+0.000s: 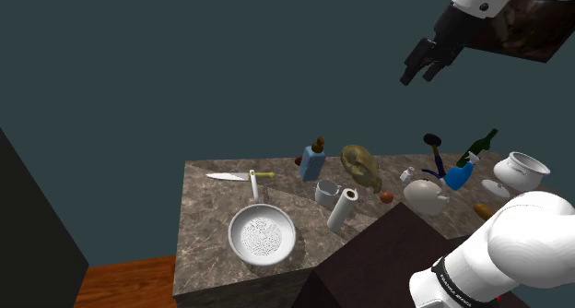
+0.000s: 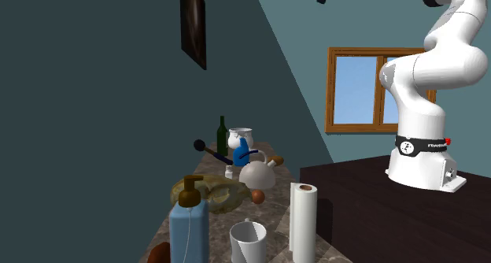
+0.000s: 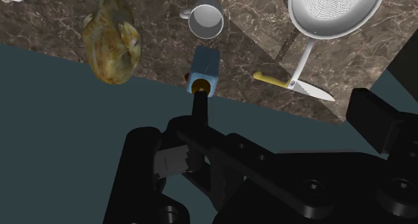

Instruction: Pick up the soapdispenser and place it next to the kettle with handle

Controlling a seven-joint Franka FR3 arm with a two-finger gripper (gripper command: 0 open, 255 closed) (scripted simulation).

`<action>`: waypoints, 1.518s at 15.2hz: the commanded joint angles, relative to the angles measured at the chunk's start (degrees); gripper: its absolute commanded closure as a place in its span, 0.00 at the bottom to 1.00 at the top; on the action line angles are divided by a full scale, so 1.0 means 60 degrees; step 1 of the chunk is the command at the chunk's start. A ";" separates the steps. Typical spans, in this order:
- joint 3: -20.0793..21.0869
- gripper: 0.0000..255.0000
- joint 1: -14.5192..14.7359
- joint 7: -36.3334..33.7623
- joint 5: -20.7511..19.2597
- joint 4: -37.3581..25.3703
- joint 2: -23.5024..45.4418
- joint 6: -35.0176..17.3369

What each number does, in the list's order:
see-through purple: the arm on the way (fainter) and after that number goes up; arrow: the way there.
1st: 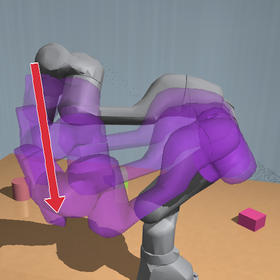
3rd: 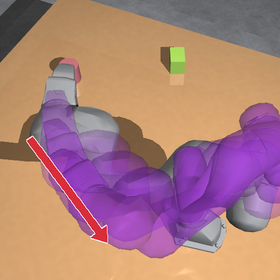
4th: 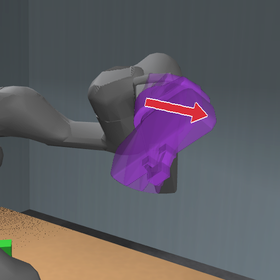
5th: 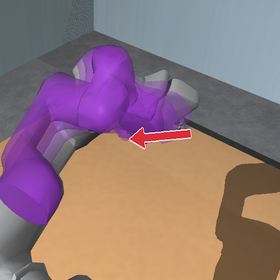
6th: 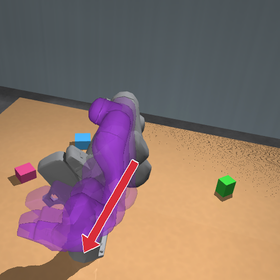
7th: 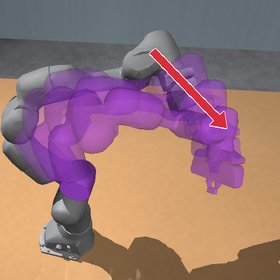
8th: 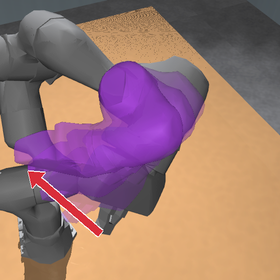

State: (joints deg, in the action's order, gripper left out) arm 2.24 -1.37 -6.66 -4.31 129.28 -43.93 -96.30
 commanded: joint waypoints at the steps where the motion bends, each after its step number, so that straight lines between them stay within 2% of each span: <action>1: 0.0000 0.00 0.0000 0.0000 0.0000 0.0000 0.0000 0.0000; 12: -0.0672 0.00 -0.0256 0.0319 -0.0243 0.1413 0.2088 -0.3575; 23: -0.1291 0.00 -0.0427 0.0781 -0.0141 0.1196 0.5513 -0.6847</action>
State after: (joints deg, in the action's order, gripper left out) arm -5.11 -3.85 -2.47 -5.40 137.15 -13.12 -135.70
